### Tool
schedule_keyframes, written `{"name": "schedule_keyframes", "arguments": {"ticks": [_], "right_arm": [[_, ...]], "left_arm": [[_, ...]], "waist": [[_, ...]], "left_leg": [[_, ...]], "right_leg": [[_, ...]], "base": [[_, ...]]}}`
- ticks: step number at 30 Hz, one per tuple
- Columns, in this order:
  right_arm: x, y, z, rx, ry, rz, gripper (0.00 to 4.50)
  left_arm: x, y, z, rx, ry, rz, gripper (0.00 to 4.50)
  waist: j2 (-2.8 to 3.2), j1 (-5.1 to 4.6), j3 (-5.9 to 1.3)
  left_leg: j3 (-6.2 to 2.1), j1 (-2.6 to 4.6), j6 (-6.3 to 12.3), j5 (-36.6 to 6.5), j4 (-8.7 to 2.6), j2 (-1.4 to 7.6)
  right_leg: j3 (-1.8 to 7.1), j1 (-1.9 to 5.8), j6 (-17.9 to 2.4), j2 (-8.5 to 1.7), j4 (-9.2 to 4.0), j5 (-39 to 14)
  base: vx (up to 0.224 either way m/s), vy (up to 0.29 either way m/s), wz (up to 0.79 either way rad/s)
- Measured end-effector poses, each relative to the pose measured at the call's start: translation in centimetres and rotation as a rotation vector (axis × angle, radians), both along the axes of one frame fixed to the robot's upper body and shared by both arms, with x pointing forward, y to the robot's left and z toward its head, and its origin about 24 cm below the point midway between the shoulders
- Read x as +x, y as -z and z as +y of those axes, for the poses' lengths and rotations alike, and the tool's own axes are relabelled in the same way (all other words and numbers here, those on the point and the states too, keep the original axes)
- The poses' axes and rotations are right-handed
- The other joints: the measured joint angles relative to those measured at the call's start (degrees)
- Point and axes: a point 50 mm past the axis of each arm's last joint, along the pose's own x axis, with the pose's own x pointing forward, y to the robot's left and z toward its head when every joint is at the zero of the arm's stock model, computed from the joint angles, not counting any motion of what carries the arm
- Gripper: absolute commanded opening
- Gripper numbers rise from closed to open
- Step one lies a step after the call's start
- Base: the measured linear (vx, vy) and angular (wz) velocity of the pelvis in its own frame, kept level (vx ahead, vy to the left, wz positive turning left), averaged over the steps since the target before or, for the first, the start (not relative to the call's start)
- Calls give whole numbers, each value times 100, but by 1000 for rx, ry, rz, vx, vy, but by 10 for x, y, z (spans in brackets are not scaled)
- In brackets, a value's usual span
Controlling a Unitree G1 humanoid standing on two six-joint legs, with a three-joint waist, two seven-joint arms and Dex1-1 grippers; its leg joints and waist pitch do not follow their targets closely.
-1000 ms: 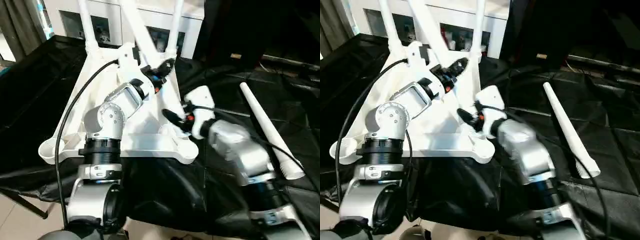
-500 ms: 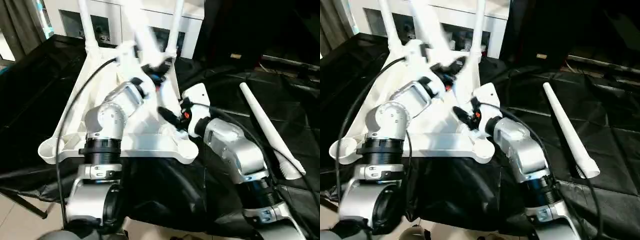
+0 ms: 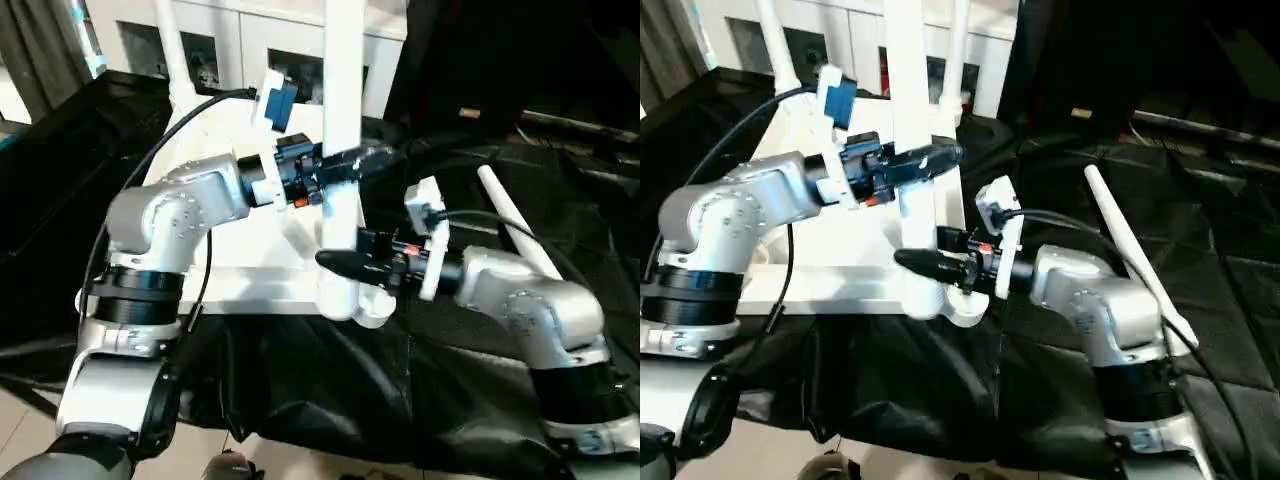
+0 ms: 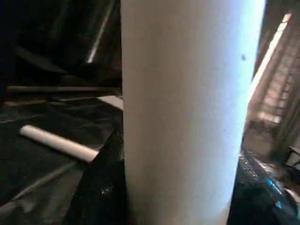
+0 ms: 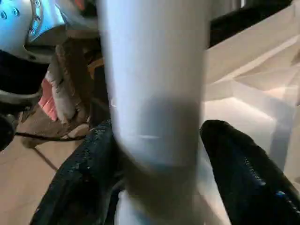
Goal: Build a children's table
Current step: Pick table leg
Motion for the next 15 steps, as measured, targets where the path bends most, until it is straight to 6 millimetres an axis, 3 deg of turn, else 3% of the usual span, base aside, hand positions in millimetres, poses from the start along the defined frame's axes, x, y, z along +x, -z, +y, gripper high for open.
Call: {"name": "schedule_keyframes", "arguments": {"ticks": [7, 12, 15], "right_arm": [[-3, 0, 4, -11, -26, 2, 204], [-2, 1, 5, -20, -19, 2, 195], [0, 1, 7, -11, 8, -6, 193]], "left_arm": [[-1, 0, 0, -19, 12, 15, 184], [0, 2, 3, -25, -3, 26, 184], [2, 1, 3, -33, -42, 23, 254]], "waist": [[-47, -3, 1], [-62, -1, 4], [-74, -3, 1]], "left_leg": [[0, -1, -1, 0, 0, 0], [-1, -1, -1, 0, 0, 0], [-1, -1, -2, 1, 0, 0]], "right_leg": [[0, 0, 2, 0, 0, -1], [0, 0, 1, 0, 0, -1], [-1, 0, 1, 0, 1, -1]], "base": [[0, 0, 0], [0, 0, 0], [0, 0, 0]]}}
